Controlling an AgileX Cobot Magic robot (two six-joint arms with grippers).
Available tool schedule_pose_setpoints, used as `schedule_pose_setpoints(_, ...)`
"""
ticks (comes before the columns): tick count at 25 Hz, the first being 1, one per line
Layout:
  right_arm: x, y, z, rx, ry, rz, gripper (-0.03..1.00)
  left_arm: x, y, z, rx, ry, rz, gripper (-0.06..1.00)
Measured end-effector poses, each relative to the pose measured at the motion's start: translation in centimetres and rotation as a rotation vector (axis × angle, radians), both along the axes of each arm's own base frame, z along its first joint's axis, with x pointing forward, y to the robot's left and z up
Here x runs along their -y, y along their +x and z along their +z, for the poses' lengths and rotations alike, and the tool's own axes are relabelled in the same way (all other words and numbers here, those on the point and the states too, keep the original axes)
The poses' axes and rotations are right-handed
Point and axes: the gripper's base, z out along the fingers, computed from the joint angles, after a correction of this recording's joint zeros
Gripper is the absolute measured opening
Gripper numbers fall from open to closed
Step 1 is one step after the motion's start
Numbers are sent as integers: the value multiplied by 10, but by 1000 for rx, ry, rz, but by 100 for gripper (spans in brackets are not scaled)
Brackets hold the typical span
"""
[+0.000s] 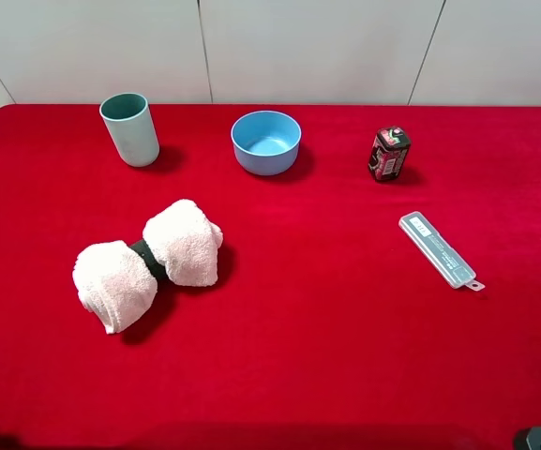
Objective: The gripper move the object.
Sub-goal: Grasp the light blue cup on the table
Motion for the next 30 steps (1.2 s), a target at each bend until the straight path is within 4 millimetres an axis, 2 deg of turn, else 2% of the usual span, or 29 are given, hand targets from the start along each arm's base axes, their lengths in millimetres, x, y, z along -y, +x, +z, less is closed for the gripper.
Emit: schedule_pose_setpoints(30, 0, 0, 0, -1, 3, 2, 69, 0, 0, 0, 0, 0, 0, 96)
